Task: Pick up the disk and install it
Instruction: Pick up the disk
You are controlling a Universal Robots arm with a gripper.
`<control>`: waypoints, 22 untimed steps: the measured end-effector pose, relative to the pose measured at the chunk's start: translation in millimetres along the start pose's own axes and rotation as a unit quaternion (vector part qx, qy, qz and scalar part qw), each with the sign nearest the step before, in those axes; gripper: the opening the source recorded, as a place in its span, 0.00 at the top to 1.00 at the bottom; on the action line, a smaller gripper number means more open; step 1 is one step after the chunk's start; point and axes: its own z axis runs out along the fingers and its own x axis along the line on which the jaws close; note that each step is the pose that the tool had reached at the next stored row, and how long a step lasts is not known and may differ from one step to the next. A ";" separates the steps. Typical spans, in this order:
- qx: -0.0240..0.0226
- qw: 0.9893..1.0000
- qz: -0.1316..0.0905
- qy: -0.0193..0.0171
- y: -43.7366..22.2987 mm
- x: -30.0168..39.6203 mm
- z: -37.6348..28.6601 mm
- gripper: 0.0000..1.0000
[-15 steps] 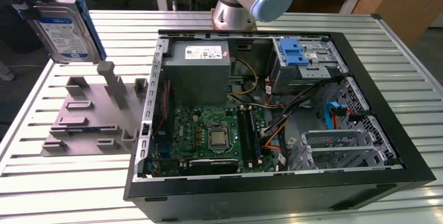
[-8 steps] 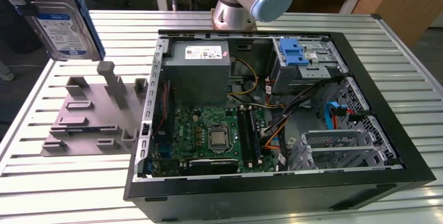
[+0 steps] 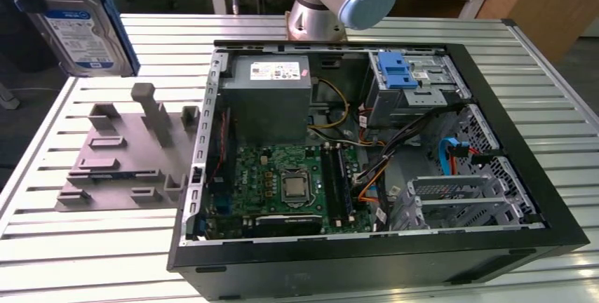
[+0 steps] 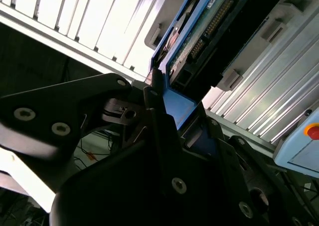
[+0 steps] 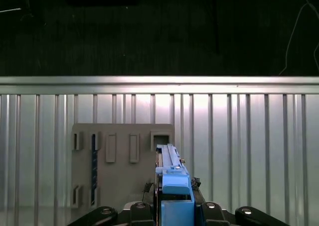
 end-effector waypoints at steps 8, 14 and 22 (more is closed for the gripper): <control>0.000 1.000 0.000 0.000 0.3 -0.4 -12.9 0.63; 0.000 1.000 0.000 0.000 0.4 -0.5 -18.0 0.63; 0.000 1.000 0.000 0.000 0.4 -0.5 -18.9 0.63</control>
